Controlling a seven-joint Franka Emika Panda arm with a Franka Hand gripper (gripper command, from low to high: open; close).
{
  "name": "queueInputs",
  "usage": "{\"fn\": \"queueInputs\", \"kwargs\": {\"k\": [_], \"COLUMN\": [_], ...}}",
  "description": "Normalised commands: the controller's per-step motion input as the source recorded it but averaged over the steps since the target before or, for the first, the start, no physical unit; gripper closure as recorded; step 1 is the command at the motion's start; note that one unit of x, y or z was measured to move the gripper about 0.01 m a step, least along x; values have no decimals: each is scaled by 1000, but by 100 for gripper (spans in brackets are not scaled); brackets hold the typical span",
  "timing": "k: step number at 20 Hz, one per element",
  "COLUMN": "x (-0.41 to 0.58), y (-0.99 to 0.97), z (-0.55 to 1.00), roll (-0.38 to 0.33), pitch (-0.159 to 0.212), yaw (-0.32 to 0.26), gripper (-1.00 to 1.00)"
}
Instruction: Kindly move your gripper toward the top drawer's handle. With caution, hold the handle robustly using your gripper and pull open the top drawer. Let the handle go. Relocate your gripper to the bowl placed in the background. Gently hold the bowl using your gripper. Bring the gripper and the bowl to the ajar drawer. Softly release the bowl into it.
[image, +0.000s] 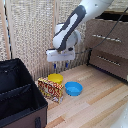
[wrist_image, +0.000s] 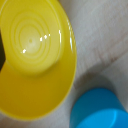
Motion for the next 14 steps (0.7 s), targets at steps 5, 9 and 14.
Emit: {"fn": "queueInputs", "kwargs": {"k": [5,9,14], "x": [-37,-14,152], "y": [114,12,-275], "z": [-138,-95,-370], "roll": [6,-29,-99], "pitch": [116,52,82], "yaw": [-56,-17,37], "gripper": [-100,-100,-100]}}
